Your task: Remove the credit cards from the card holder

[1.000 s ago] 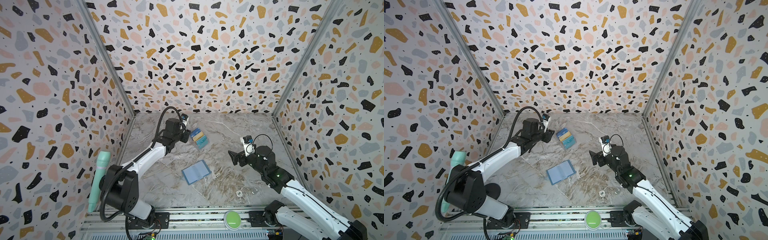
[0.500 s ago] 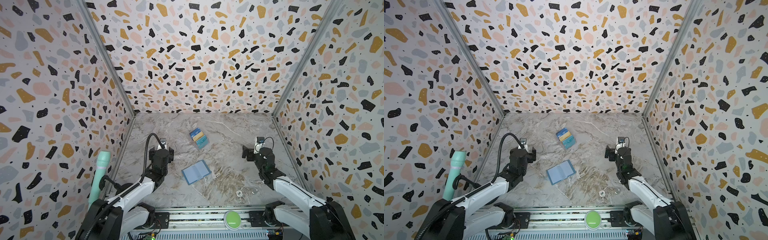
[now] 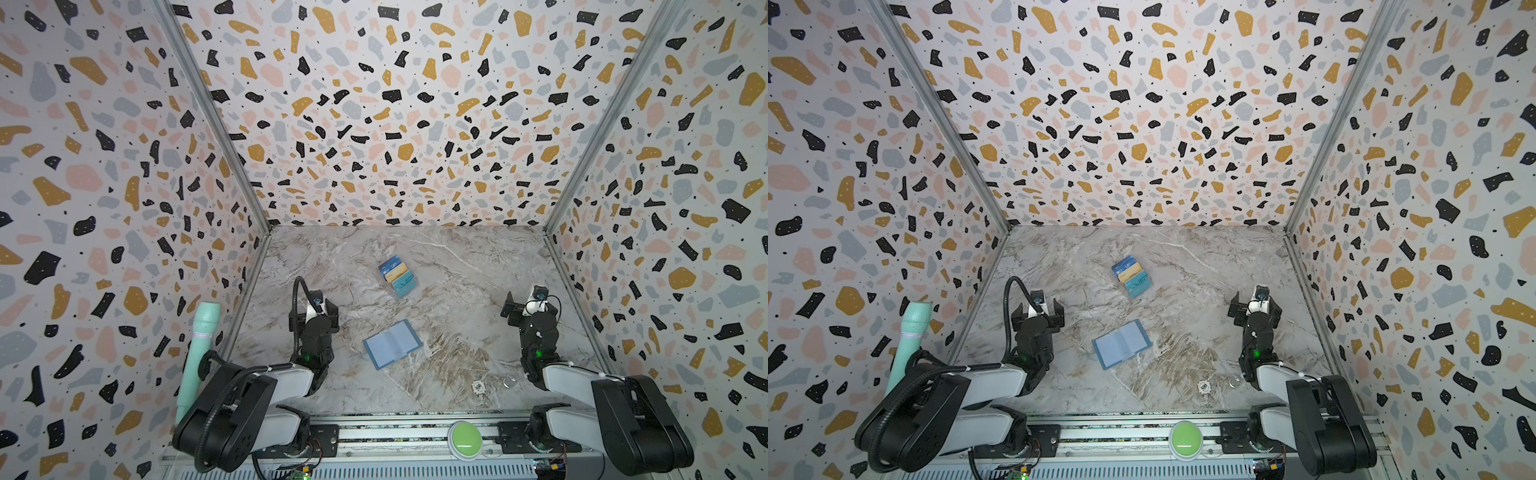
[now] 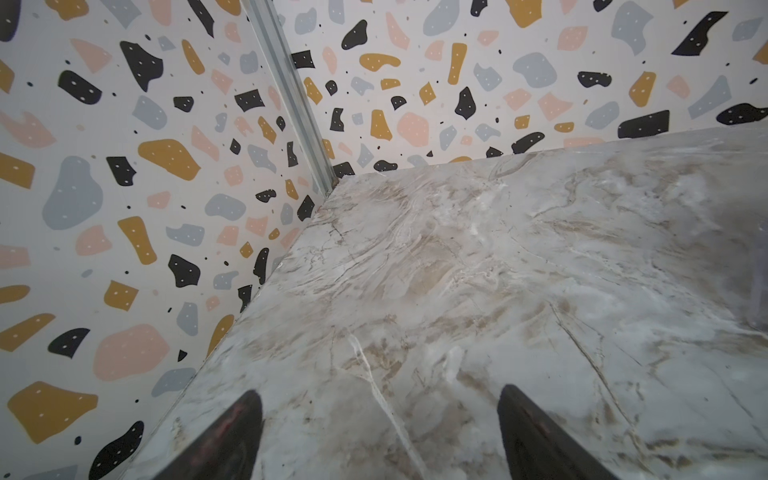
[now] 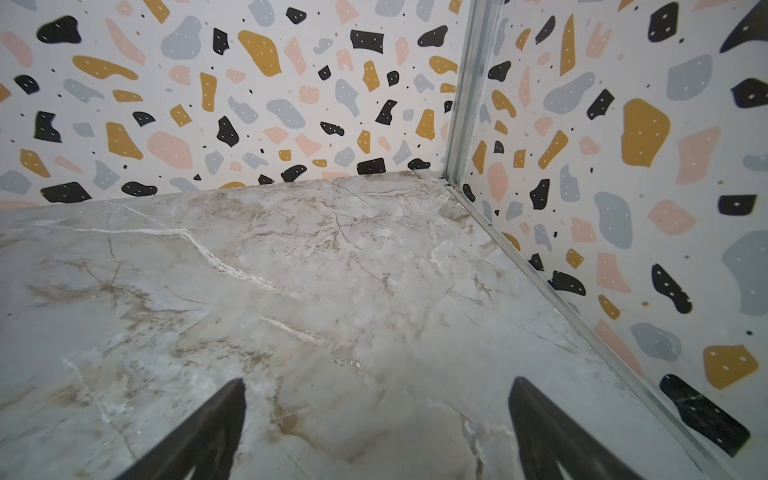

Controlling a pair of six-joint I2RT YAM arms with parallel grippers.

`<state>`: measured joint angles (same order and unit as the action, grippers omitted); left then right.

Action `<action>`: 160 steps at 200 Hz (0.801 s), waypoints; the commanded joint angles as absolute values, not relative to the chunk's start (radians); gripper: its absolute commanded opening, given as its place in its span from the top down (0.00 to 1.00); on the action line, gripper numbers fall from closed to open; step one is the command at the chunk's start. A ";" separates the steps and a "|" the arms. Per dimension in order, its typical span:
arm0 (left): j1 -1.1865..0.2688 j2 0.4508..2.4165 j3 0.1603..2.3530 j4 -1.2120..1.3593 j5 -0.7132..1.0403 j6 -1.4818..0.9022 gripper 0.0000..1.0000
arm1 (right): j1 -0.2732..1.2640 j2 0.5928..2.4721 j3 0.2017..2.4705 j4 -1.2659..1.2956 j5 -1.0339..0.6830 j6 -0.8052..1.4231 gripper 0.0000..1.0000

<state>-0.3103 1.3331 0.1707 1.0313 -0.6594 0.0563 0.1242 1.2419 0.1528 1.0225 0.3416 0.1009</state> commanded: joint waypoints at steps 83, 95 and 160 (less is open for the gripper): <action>-0.133 1.401 0.165 1.202 -0.432 -0.028 0.03 | 0.079 1.485 0.216 1.219 0.084 0.004 0.01; -0.130 1.400 0.165 1.202 -0.430 -0.031 0.00 | 0.079 1.488 0.217 1.223 0.085 0.005 0.01; -0.130 1.391 0.160 1.204 -0.432 -0.031 0.00 | 0.079 1.483 0.213 1.222 0.083 0.002 0.01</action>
